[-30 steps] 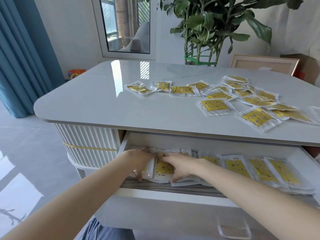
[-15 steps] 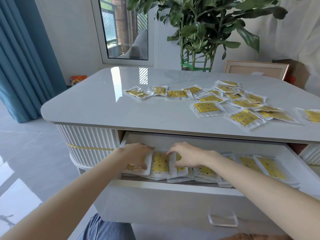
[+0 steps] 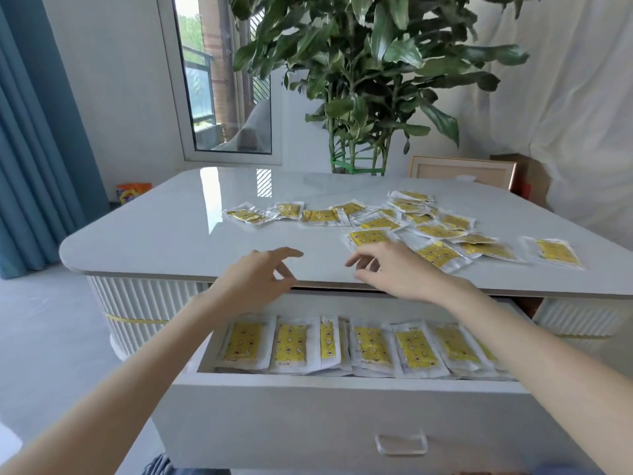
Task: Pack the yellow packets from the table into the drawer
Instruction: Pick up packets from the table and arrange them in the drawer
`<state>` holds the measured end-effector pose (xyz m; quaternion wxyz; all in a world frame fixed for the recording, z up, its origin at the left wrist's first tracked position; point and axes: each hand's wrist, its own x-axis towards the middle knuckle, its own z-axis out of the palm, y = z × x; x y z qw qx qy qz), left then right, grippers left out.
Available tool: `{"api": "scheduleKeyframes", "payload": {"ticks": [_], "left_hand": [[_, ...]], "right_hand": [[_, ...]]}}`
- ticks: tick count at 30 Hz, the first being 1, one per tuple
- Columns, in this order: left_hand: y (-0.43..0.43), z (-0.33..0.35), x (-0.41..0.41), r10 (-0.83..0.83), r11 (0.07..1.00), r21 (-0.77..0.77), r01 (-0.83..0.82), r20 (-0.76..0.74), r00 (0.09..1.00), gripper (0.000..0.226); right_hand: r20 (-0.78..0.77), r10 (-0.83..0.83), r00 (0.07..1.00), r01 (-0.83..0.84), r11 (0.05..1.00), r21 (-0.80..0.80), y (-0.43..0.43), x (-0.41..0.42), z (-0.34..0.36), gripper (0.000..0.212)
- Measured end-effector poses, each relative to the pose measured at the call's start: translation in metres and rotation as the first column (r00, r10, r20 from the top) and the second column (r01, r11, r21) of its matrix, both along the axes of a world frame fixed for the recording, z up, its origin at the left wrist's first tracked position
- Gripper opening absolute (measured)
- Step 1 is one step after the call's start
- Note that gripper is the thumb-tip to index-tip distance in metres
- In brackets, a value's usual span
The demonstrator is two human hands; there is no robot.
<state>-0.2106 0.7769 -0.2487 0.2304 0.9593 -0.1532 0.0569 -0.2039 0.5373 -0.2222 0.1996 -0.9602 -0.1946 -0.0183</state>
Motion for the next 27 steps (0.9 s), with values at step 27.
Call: {"api": "scheduleKeyframes", "payload": {"ticks": [27], "left_hand": [[-0.004,-0.045,0.205,0.38,0.897,0.216,-0.386,0.067,0.922,0.053]], "right_hand": [[0.058,-0.304,0.951,0.307,0.903,-0.299,0.057,0.18,-0.055,0.058]]}}
